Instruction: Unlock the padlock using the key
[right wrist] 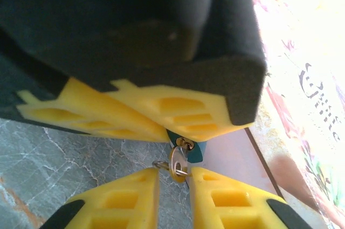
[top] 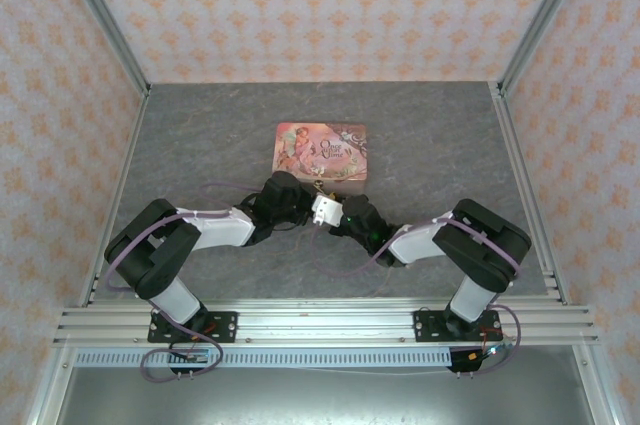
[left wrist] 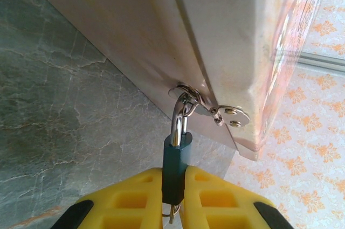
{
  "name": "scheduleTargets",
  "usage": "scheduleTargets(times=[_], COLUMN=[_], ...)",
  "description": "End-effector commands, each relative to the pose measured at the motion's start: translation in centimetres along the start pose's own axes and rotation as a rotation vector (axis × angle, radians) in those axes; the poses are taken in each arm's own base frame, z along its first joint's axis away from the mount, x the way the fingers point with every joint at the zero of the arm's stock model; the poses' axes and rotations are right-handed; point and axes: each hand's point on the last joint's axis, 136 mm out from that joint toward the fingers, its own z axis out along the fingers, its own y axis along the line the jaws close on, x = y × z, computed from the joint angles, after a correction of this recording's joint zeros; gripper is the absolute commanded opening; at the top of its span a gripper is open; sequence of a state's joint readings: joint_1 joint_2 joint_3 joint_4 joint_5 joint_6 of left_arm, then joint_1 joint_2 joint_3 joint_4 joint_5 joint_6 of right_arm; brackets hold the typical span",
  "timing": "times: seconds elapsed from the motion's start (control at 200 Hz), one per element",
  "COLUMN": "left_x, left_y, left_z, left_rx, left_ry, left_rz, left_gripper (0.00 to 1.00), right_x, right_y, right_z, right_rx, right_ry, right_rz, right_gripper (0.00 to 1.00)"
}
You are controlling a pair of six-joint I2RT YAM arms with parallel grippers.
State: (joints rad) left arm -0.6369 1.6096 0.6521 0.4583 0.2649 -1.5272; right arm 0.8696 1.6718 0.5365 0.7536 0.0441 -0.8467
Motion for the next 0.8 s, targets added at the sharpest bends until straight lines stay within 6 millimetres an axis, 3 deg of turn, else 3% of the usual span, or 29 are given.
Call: scheduleTargets(times=[0.0,0.48,0.796], left_x=[-0.1,0.0,0.0], left_y=[-0.8,-0.9,-0.9], left_z=[-0.3,-0.3,-0.3], left_rx=[0.007,0.013,0.012], left_ry=[-0.004,0.004,0.004], left_rz=[-0.006,-0.012,-0.014], left_gripper=[0.14,0.13,0.13], right_x=[-1.8,-2.7,-2.8], right_y=[-0.7,-0.9,-1.9], right_z=[0.1,0.3,0.3], right_rx=[0.009,0.011,0.046], right_ry=[-0.063,-0.105,-0.117], right_rz=[0.045,0.065,0.162], right_gripper=[0.20,0.20,0.03])
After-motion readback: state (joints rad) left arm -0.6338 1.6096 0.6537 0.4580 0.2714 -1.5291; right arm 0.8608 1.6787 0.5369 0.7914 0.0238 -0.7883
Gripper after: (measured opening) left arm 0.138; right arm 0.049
